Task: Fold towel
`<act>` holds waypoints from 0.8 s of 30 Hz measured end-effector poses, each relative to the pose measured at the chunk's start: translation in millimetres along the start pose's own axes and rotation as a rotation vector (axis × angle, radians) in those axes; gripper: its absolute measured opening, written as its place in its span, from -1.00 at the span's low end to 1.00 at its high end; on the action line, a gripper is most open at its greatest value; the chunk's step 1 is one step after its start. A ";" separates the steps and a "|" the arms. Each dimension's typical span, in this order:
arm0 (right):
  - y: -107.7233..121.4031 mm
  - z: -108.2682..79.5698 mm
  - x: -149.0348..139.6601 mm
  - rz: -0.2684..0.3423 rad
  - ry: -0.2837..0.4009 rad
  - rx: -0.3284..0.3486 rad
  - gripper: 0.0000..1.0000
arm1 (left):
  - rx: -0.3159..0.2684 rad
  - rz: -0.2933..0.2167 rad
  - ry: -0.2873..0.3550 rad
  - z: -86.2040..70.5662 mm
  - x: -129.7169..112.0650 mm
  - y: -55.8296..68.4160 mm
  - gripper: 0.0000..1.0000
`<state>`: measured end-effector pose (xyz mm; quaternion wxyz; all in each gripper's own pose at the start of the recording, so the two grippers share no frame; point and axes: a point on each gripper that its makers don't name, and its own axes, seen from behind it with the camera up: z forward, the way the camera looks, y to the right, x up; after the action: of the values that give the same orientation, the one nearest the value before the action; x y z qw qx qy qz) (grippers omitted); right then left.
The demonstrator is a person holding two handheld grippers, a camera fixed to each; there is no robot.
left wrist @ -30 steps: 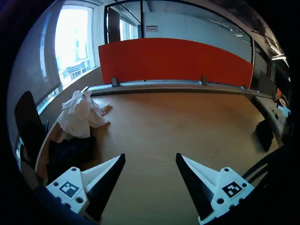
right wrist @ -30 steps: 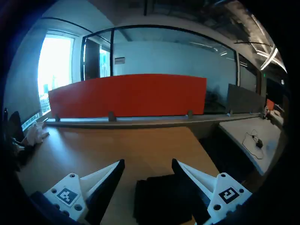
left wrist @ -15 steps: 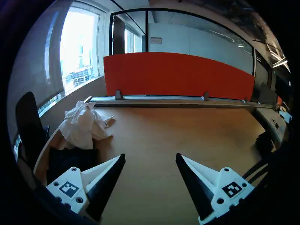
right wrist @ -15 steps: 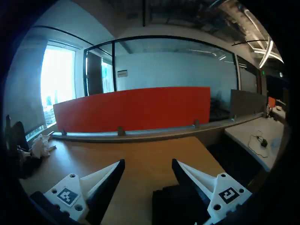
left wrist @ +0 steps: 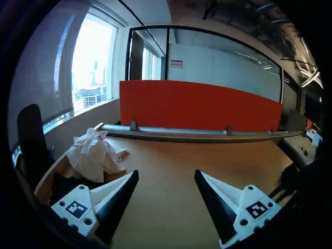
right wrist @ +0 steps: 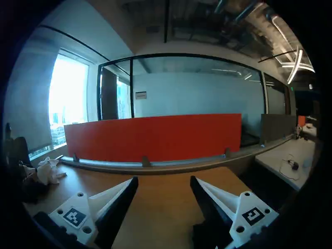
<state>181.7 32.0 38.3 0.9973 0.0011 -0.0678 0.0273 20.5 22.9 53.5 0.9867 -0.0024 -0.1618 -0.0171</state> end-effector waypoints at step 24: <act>-57.6 1.5 4.7 -0.005 0.019 0.023 0.93 | -0.010 -0.004 0.136 -1.1 33.5 -4.0 1.00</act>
<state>189.3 -25.2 40.5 0.9979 0.0124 -0.0578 0.0257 52.5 17.8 63.2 0.9953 -0.0057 -0.0942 -0.0202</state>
